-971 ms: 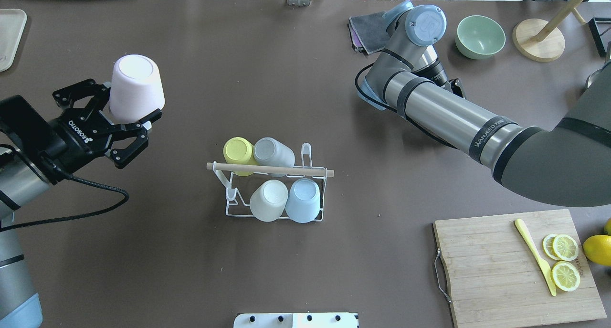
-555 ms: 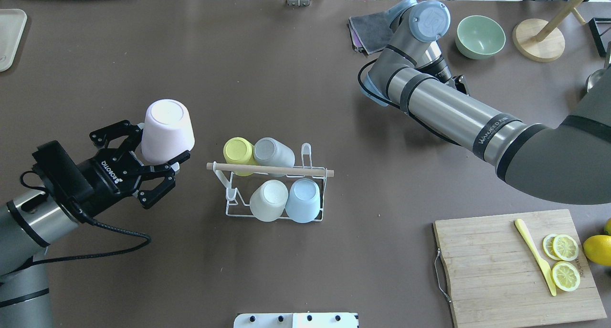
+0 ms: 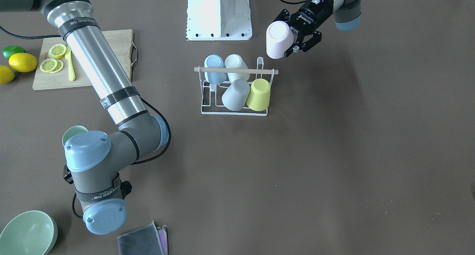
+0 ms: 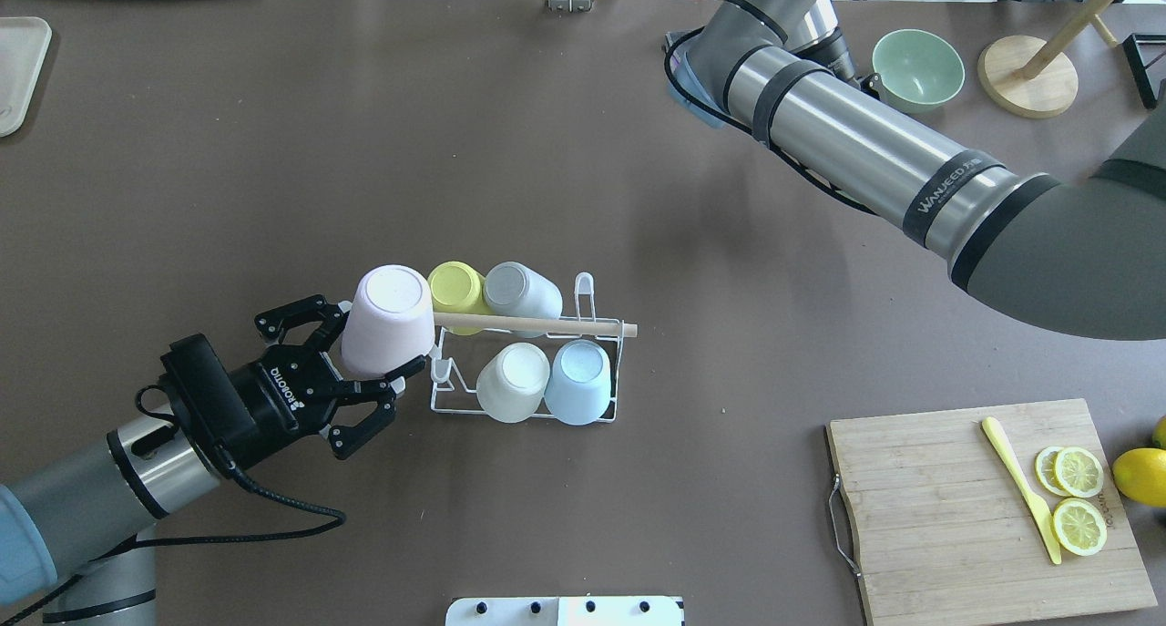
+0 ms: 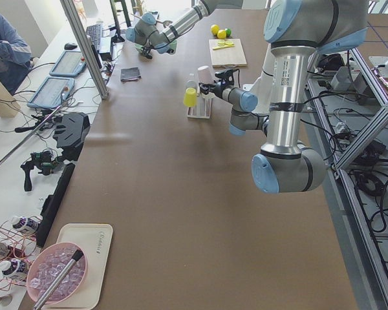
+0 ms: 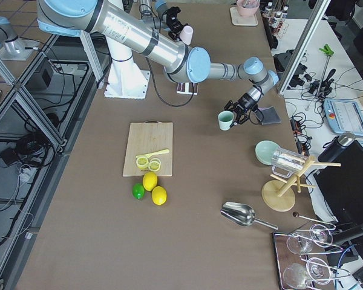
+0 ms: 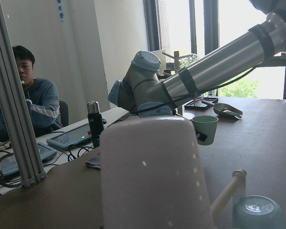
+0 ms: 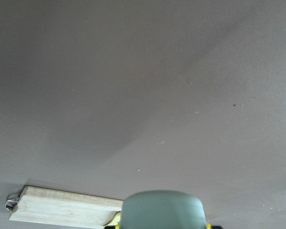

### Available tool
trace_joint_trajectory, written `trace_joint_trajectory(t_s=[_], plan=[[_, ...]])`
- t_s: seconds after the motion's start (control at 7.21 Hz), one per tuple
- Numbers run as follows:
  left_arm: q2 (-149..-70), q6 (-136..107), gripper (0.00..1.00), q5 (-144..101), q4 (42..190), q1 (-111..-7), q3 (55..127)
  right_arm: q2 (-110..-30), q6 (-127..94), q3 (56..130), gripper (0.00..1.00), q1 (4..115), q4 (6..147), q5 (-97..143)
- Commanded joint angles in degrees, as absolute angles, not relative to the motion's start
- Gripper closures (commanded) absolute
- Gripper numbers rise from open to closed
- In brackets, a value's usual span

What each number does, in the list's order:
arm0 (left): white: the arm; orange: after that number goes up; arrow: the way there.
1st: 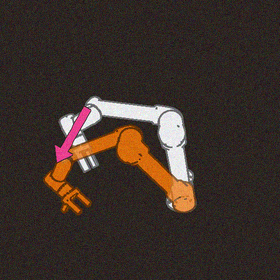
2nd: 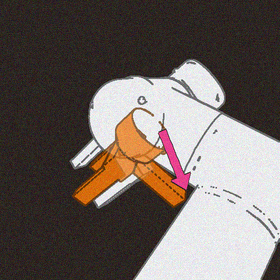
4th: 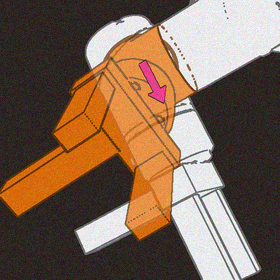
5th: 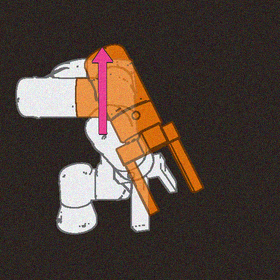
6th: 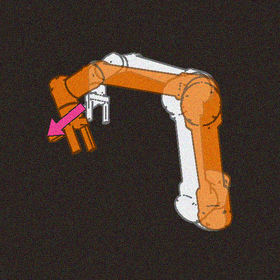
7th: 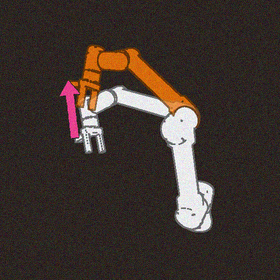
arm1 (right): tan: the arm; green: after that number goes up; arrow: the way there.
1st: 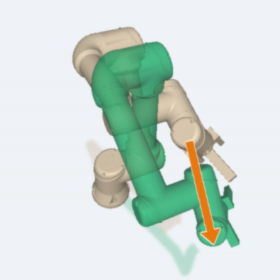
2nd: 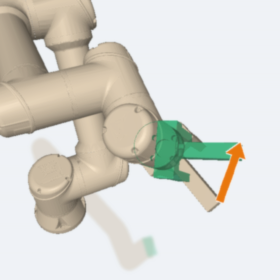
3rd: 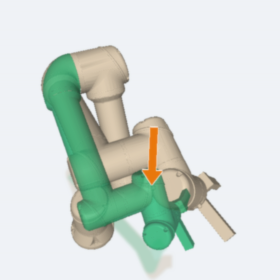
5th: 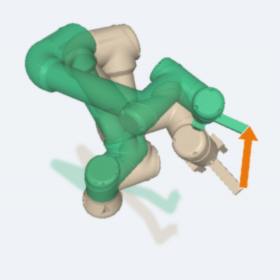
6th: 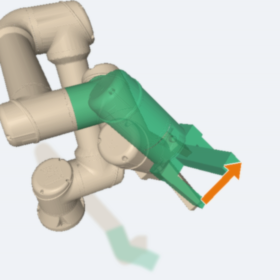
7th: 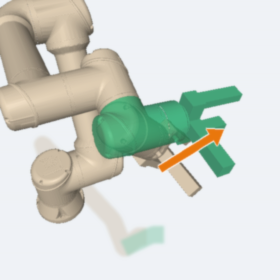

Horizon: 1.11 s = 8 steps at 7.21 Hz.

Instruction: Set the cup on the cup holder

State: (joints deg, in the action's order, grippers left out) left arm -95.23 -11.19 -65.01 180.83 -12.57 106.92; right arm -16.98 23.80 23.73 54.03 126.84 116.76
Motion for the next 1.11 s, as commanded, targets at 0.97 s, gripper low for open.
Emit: trace_joint_trajectory(t_s=[0.97], plan=[[-98.17,-10.37,0.39,-65.04,181.32,-10.2,101.96,-26.62,-9.22,56.66,1.0,58.53,97.49,128.49]])
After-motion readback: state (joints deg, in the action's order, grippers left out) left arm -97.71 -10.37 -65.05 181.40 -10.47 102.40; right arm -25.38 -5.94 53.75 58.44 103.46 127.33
